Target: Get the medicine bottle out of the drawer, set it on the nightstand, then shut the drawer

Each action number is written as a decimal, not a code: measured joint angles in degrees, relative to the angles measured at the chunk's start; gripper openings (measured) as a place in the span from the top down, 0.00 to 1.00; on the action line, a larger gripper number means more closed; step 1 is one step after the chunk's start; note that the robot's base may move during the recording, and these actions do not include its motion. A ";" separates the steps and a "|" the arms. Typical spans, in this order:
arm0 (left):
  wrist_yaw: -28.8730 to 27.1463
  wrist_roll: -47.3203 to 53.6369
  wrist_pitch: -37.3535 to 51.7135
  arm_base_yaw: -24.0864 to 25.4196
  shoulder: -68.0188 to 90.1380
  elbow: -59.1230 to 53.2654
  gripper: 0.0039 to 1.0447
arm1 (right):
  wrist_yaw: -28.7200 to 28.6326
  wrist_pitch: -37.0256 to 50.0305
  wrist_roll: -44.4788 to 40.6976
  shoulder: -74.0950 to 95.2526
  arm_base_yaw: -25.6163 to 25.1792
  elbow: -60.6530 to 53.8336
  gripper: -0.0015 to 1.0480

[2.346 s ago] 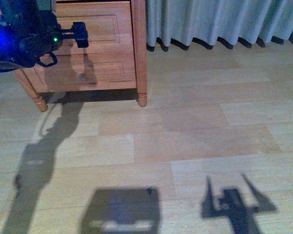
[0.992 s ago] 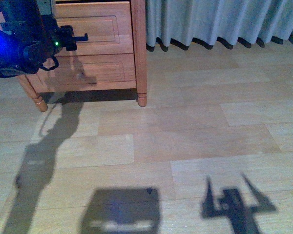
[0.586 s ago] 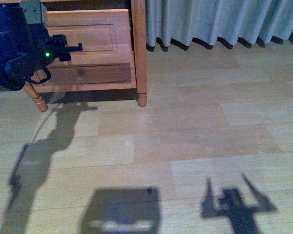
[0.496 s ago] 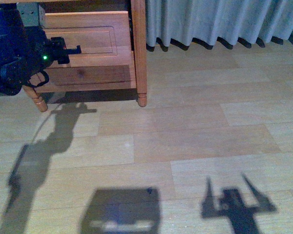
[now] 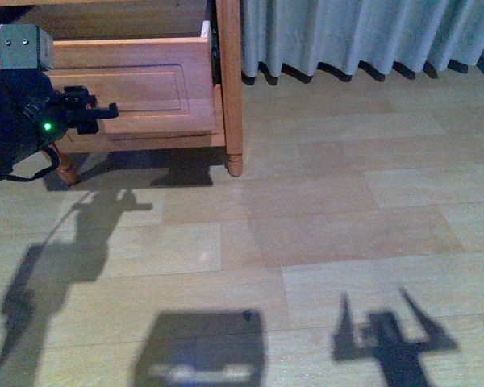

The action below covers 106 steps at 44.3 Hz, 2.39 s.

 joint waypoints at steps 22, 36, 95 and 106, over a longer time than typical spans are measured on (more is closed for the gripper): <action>-0.04 0.33 7.13 -0.94 -4.98 -13.40 0.76 | 0.00 0.00 0.02 0.00 0.00 0.02 0.07; -0.74 -0.33 9.42 -1.60 -7.34 -19.04 0.76 | 0.00 0.00 0.02 0.00 0.00 0.02 0.07; 0.72 -5.20 9.79 -5.07 -15.34 -31.34 0.06 | 0.00 0.00 0.00 0.00 0.00 0.00 0.07; 3.74 -5.31 0.98 -3.17 -28.46 -37.09 0.06 | 0.00 0.00 0.02 0.00 0.00 0.00 0.07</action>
